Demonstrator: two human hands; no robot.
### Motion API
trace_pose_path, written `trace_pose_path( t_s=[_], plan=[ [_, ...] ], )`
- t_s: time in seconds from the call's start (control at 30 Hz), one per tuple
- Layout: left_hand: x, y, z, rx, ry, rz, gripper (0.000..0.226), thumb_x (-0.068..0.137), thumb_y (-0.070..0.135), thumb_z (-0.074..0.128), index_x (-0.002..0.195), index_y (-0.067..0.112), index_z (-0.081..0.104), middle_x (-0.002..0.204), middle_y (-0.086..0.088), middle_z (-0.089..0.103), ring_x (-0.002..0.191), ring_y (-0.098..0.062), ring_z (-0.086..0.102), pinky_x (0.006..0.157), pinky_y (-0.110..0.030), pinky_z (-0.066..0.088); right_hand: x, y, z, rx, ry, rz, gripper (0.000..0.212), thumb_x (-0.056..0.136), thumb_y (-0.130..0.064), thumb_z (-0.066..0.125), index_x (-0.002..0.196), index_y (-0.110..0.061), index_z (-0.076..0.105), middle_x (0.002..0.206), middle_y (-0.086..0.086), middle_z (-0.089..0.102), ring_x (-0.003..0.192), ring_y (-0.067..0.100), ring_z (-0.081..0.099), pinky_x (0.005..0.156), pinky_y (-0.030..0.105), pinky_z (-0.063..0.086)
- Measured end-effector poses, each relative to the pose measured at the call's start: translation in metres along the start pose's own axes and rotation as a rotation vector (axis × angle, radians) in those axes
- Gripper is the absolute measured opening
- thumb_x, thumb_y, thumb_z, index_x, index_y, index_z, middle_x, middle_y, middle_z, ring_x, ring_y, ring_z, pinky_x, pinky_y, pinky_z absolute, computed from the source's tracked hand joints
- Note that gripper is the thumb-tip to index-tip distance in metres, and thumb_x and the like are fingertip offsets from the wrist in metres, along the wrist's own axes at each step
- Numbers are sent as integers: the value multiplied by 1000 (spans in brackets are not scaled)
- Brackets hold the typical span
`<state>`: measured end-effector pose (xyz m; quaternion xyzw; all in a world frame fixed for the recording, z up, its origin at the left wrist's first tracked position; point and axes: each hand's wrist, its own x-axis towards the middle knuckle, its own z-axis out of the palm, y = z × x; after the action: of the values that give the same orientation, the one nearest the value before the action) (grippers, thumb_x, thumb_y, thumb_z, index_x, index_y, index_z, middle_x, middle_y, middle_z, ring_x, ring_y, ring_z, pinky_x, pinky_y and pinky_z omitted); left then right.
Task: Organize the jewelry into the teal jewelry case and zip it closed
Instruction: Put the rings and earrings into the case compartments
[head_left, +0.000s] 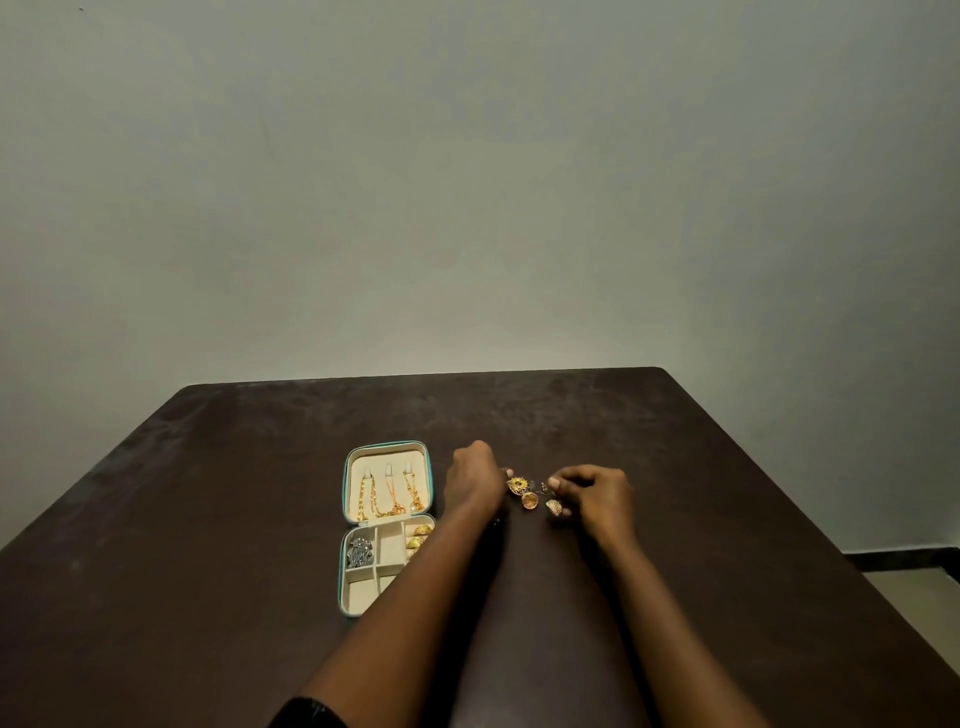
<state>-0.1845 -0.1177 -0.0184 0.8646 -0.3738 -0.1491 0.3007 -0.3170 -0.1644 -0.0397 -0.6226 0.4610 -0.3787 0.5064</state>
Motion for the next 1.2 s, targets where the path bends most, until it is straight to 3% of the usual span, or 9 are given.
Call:
trace_pose_path(
  t_s=[0.17,0.3,0.43,0.57,0.7,0.83,1.0,1.13,1.2],
  plan=[
    [-1,6,7,59,2,-17,27,85,29,67,101,7,66,106,-13,66,99,-30,63,80,-37,51,10,-8,-3,468,-37,86,22,88,6,52,74,-6,63,55,-2,68,44,1,59,43,13,47],
    [-3,9,9,136,56,19,18,91,14,53,104,10,65,108,-12,66,101,-31,63,81,-38,52,16,-14,0,753,-127,229,28,92,12,39,78,-6,55,56,-1,70,50,4,65,44,13,50],
    [-3,8,9,68,33,13,17,90,21,57,100,12,68,104,-9,68,98,-27,64,80,-36,53,19,-10,2,967,-180,327,35,90,17,30,79,-7,54,55,3,69,50,11,67,46,17,53],
    [-2,7,7,-12,3,-16,7,85,18,61,87,18,68,103,-6,68,99,-25,63,82,-34,52,20,-3,-4,1033,-197,361,32,91,13,34,80,-9,55,55,5,66,47,13,65,44,19,52],
    [4,4,3,-109,-27,-69,20,83,11,63,68,24,59,97,-1,69,93,-19,65,85,-35,54,24,-2,-13,1073,-191,336,28,93,6,37,82,-11,57,57,6,67,49,14,66,47,20,54],
    [9,5,3,-115,-34,-82,8,88,20,60,88,18,67,100,-4,69,95,-20,65,86,-39,54,26,0,-14,1088,-195,332,27,93,4,37,82,-11,57,57,5,67,50,12,67,48,20,54],
    [4,10,10,37,0,-98,20,87,28,59,100,16,68,106,-6,67,99,-25,63,80,-35,52,27,1,-11,1085,-198,336,24,93,3,39,81,-10,57,57,5,67,50,12,67,48,21,55],
    [7,7,11,-45,-36,-101,9,81,23,70,89,21,72,102,-2,70,97,-20,64,86,-35,54,28,2,-13,1077,-171,323,22,93,2,42,81,-10,57,57,4,68,51,11,67,49,21,55],
    [9,2,8,-132,-87,-78,15,77,17,75,92,20,73,99,0,71,92,-14,65,86,-30,53,28,2,-13,1076,-160,320,21,93,1,44,81,-10,58,57,3,68,51,11,67,49,21,55]
  ],
)
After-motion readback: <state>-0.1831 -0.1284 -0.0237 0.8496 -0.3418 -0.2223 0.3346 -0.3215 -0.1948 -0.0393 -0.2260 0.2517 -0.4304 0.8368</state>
